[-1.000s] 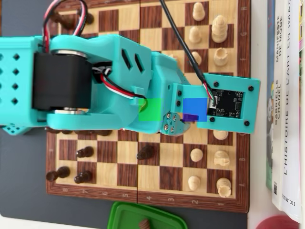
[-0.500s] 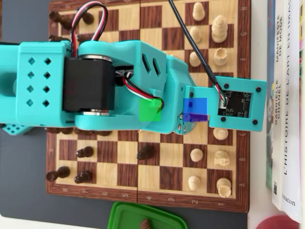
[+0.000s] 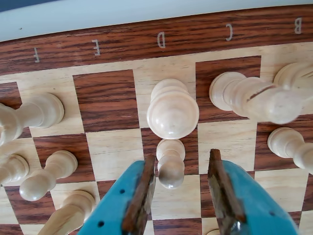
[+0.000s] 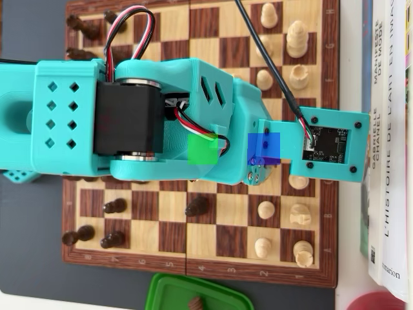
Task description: Play chess
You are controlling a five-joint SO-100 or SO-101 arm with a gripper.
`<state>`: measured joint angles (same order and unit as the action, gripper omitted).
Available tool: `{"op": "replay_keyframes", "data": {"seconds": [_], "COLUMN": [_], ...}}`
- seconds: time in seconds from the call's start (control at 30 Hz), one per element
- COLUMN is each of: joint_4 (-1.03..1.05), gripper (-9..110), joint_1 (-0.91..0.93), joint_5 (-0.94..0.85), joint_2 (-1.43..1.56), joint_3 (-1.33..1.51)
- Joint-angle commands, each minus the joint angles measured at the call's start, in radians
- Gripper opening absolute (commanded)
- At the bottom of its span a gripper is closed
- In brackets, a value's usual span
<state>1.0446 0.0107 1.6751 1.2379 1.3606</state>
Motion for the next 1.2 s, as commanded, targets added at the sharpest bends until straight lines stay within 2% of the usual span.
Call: {"op": "replay_keyframes", "data": {"seconds": [0.0,1.17], "joint_4": [0.002,0.011], "gripper": [16,16], "joint_1": [0.006,0.009], "joint_5": [-0.006,-0.018], "joint_2": [0.011,-0.015], "joint_3": [-0.043,-0.048]}}
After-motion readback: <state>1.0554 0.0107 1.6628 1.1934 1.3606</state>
